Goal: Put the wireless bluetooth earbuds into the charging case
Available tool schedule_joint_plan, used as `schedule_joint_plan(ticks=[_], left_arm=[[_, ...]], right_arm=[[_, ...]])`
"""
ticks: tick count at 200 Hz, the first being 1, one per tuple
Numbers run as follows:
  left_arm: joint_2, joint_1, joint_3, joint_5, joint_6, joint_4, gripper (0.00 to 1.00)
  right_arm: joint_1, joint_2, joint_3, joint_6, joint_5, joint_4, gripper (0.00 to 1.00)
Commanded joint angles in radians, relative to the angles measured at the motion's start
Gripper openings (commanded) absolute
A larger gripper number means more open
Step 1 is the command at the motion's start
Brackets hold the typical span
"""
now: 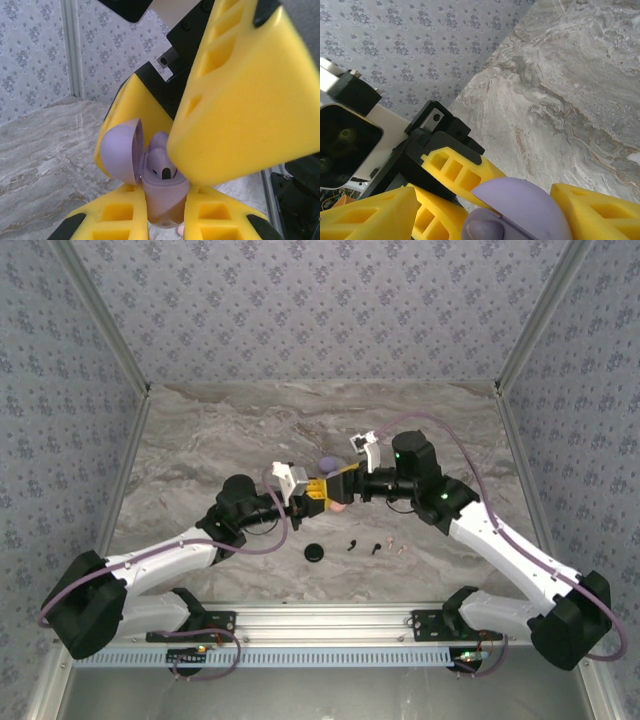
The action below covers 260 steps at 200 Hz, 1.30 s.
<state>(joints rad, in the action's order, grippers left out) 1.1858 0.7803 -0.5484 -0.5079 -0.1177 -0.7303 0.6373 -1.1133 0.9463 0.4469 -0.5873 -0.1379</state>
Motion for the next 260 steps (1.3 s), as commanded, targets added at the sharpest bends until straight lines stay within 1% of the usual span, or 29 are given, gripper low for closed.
schedule_joint_plan(ticks=[1,60,117,134,157,175,191,200,213,238,260], left_arm=[[0.000,-0.001,-0.022,0.014,0.003,0.021,0.00],[-0.001,-0.001,-0.022,0.013,0.004,0.028,0.00],[-0.002,-0.002,-0.024,0.019,-0.002,0.029,0.00],[-0.004,-0.001,-0.027,0.044,-0.007,0.037,0.00],[-0.006,-0.015,-0.040,0.071,-0.007,0.070,0.00],[-0.002,-0.055,-0.061,0.058,-0.033,0.107,0.00],[0.001,-0.108,-0.066,0.046,-0.059,0.138,0.00],[0.003,-0.142,-0.070,0.044,-0.070,0.171,0.00],[0.014,-0.199,-0.074,0.045,-0.087,0.219,0.00],[0.041,-0.317,-0.091,0.044,-0.141,0.314,0.00],[0.070,-0.382,-0.126,0.080,-0.149,0.424,0.00]], right_arm=[[0.015,0.058,-0.018,-0.028,-0.017,0.053,0.73],[0.015,0.090,-0.032,-0.059,0.003,0.045,0.74],[0.016,0.088,-0.031,-0.070,0.027,0.011,0.74],[0.017,0.089,-0.022,-0.080,0.065,-0.018,0.75],[0.002,0.111,0.002,-0.087,0.225,-0.105,0.76],[-0.020,0.144,-0.006,-0.085,0.332,-0.133,0.81],[-0.040,0.181,-0.023,-0.082,0.383,-0.146,0.86],[-0.054,0.203,-0.040,-0.075,0.403,-0.150,0.91],[-0.074,0.237,-0.070,-0.054,0.433,-0.155,1.00],[-0.114,0.309,-0.147,-0.019,0.439,-0.138,1.00],[-0.147,0.360,-0.218,0.026,0.407,-0.095,1.00]])
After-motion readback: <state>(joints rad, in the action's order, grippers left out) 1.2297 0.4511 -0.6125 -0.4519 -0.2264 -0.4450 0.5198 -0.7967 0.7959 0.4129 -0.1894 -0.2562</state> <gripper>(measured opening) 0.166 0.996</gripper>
